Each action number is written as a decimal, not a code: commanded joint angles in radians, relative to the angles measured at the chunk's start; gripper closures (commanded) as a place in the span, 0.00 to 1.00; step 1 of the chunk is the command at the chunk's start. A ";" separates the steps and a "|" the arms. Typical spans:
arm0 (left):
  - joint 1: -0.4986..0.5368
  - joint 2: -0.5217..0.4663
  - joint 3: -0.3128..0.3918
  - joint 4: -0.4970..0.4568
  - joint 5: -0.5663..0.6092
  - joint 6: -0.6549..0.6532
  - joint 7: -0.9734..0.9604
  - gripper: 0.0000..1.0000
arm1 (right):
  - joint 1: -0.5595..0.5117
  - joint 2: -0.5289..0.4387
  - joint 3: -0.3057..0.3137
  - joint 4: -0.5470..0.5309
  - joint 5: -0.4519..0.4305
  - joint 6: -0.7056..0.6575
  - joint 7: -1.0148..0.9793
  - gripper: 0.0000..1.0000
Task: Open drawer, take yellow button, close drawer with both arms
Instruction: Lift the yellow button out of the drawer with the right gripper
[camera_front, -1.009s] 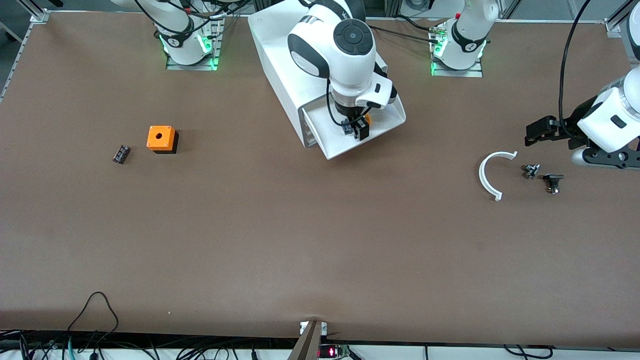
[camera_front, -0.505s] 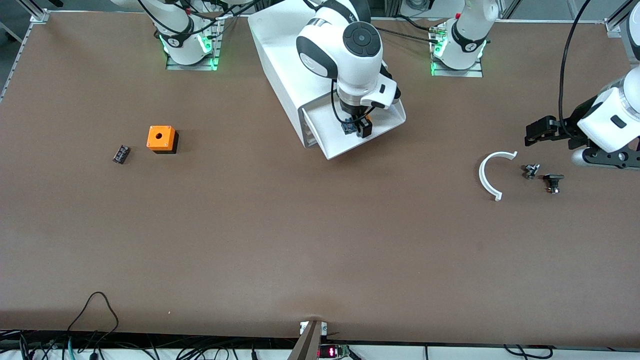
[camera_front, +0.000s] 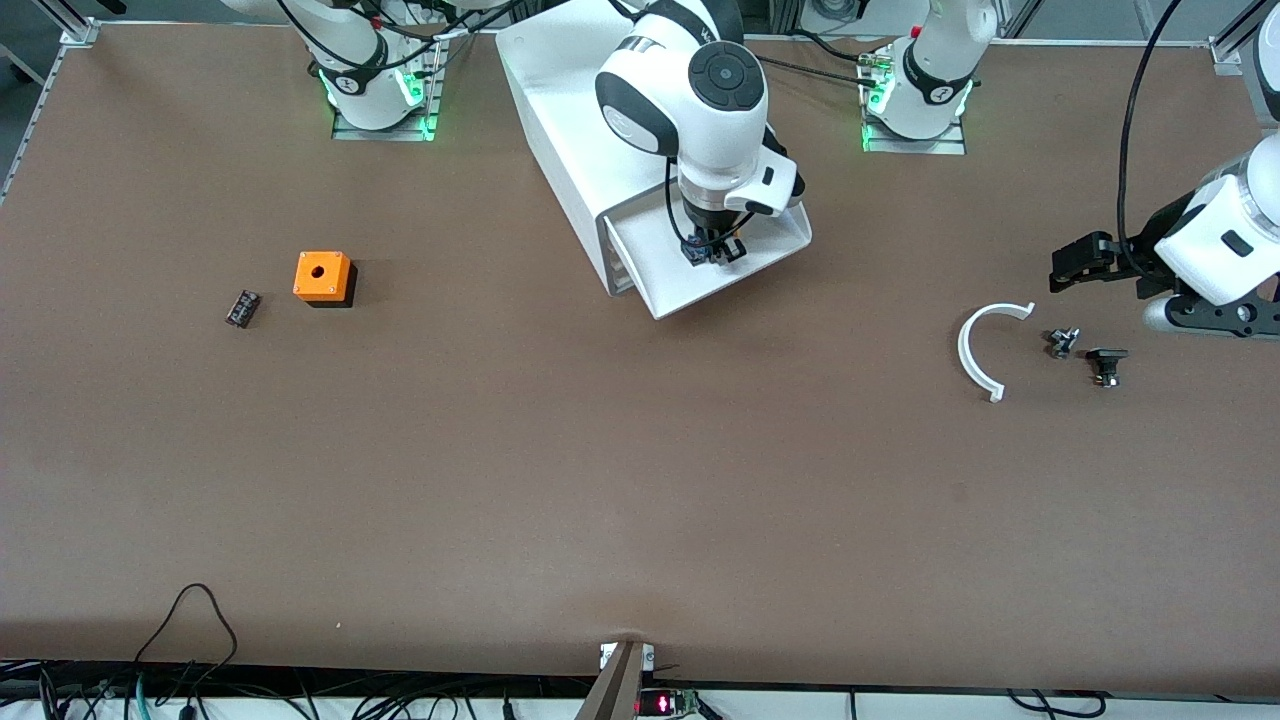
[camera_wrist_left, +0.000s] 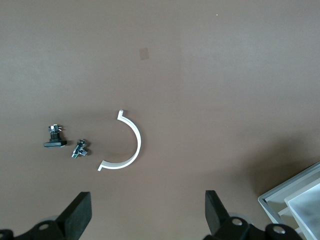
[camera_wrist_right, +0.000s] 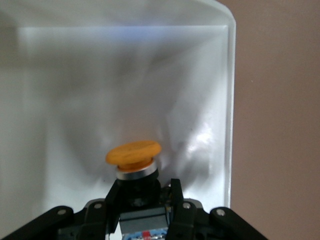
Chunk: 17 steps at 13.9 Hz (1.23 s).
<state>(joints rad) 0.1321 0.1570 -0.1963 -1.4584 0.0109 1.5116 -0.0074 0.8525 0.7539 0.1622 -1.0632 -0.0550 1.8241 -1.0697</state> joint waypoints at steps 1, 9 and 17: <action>0.010 0.004 -0.005 0.013 -0.008 -0.014 -0.005 0.00 | 0.010 0.008 0.002 0.029 -0.019 0.000 0.016 0.76; 0.020 0.004 -0.006 0.013 -0.014 -0.014 -0.005 0.00 | 0.043 -0.109 -0.093 0.009 -0.017 0.001 0.267 0.78; 0.029 0.012 -0.011 0.013 -0.031 -0.016 -0.008 0.00 | 0.001 -0.307 -0.237 -0.277 -0.022 0.152 0.726 0.78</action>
<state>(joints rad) 0.1544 0.1602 -0.1963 -1.4585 -0.0002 1.5108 -0.0092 0.8786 0.5210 -0.0374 -1.2377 -0.0680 1.9466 -0.4059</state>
